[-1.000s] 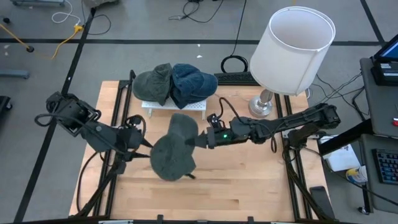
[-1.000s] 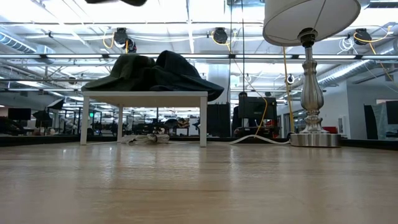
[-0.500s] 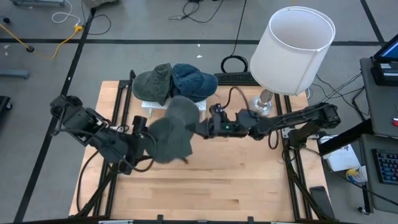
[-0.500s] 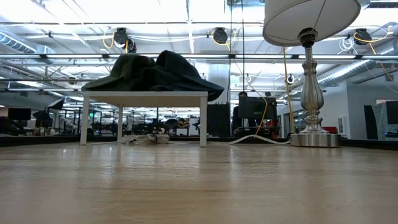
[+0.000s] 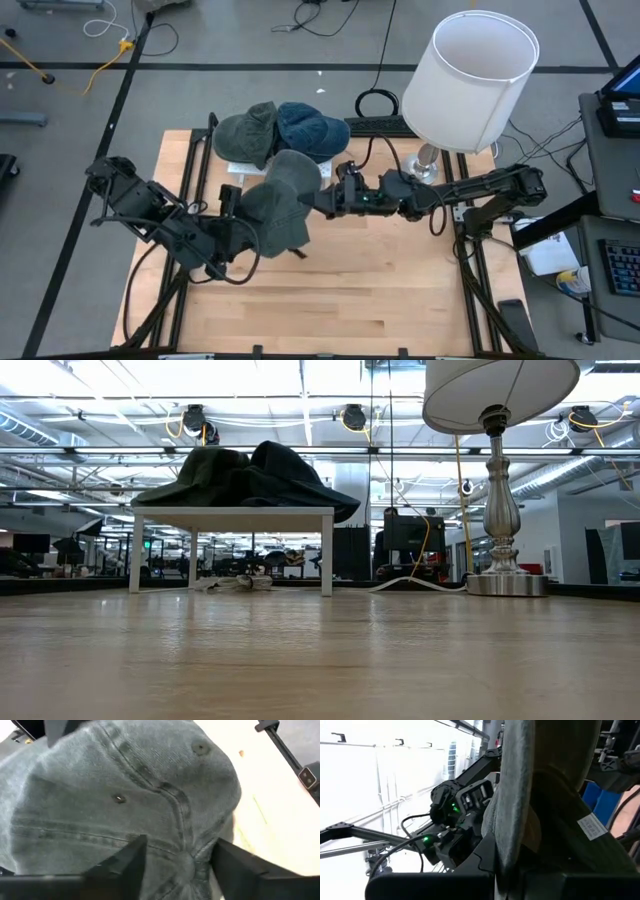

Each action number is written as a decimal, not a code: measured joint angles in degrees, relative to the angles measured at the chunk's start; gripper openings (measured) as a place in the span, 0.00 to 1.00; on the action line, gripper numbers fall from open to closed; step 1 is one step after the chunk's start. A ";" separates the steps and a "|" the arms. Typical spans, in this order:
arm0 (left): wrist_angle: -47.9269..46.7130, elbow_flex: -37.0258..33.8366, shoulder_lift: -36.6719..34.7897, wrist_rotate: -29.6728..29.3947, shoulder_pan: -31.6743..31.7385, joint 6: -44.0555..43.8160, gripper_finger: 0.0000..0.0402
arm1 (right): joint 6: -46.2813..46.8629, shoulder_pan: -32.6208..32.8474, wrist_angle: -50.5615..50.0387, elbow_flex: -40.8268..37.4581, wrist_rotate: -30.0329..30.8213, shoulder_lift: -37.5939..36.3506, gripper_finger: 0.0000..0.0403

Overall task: Pick & Place hat
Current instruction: Stack the gray cap on the gray cap on the shelf

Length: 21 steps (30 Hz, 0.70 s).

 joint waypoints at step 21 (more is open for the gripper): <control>0.21 6.43 -0.30 -11.21 0.90 -7.99 0.06 | -12.00 0.87 -4.86 0.02 -6.76 -2.36 0.38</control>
